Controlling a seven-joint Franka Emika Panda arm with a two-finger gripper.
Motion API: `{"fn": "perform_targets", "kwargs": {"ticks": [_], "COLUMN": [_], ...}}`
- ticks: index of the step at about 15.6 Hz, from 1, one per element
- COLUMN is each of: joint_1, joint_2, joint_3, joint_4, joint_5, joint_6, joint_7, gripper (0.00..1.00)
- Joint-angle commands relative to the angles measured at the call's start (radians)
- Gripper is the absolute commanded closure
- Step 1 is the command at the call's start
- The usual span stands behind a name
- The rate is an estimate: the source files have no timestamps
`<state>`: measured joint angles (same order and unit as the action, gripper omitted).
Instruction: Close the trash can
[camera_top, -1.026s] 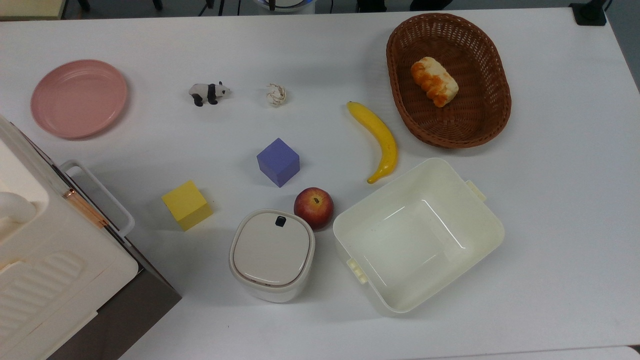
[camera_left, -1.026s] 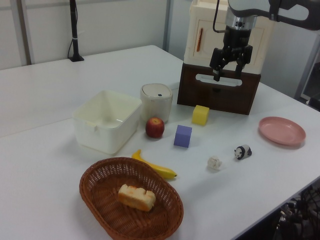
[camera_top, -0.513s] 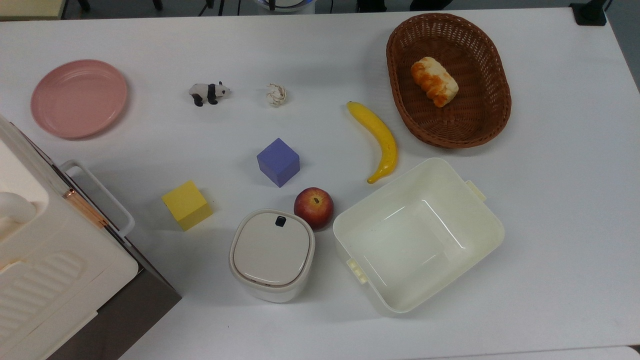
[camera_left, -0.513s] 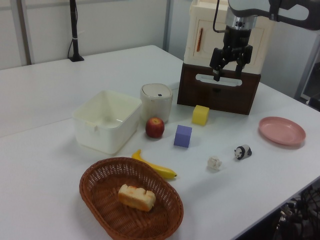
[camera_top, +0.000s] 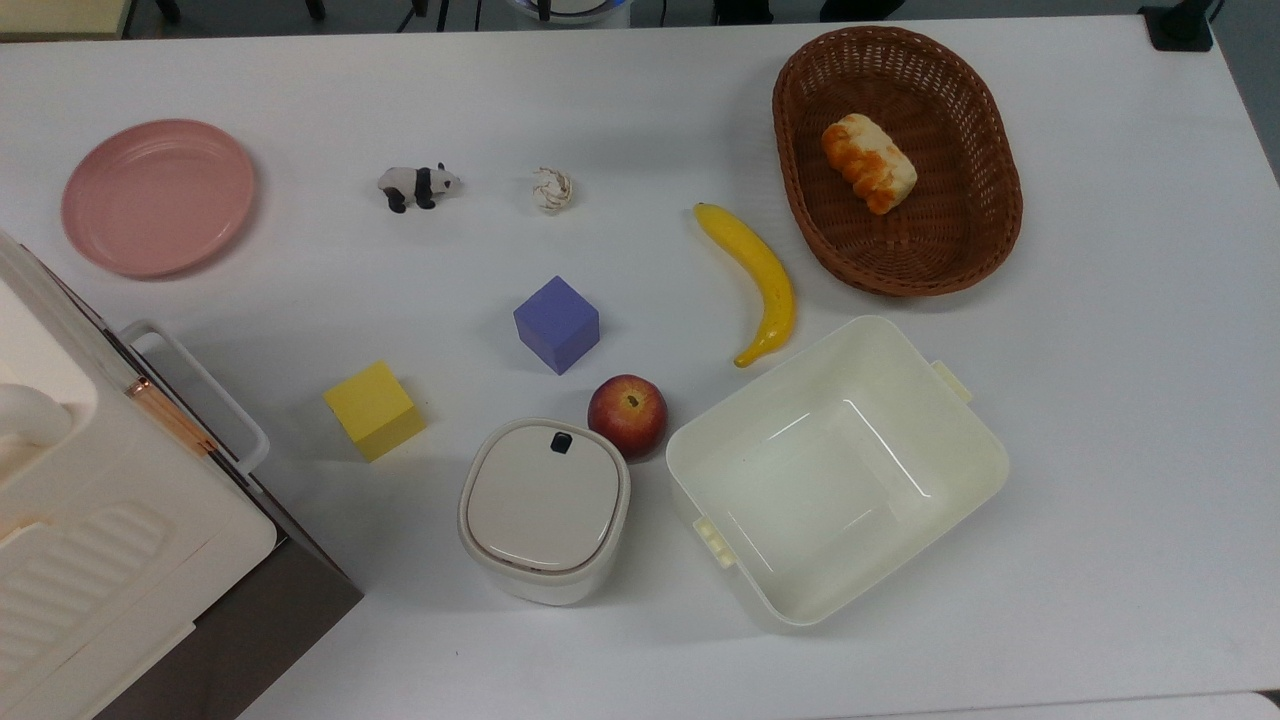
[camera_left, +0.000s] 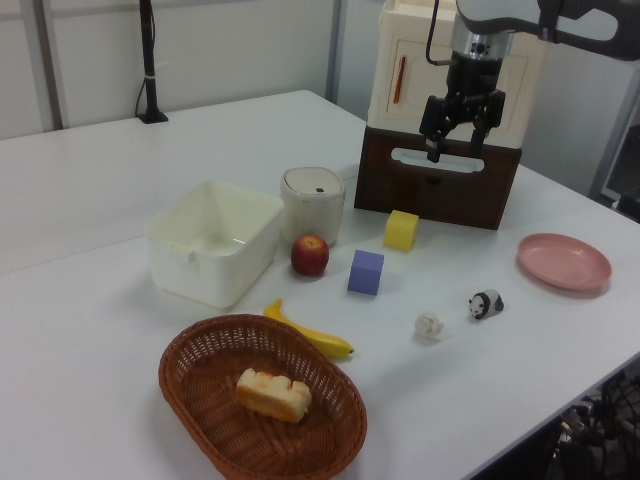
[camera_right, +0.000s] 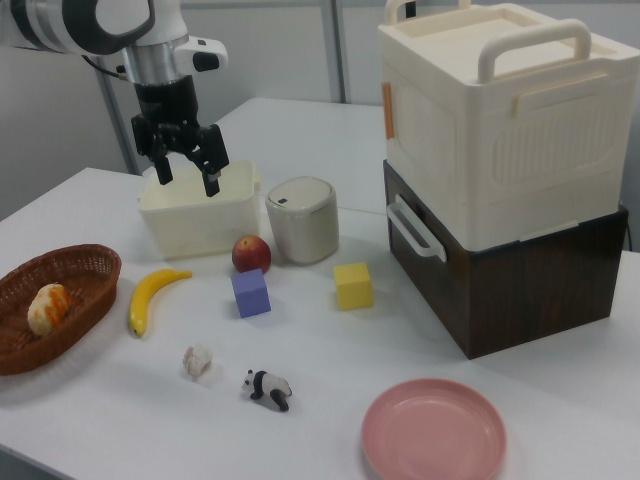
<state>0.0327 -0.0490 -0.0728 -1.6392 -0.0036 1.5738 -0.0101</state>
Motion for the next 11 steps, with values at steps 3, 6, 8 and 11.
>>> {"fn": "perform_targets", "kwargs": {"ticks": [3,6,8,11], "joint_1": [0.012,0.010,0.009,0.006], "joint_2": [-0.025,-0.025,-0.029,-0.032], "joint_3": [-0.005,-0.007,-0.007,-0.005], "joint_4": [-0.016,-0.016,-0.017,-0.019], "joint_5": [0.008,0.007,0.008,0.008], "joint_6": [-0.018,-0.018,-0.018,-0.018], "joint_7": [0.022,0.022,0.022,0.021], "gripper": [0.00,0.00,0.00,0.00]}}
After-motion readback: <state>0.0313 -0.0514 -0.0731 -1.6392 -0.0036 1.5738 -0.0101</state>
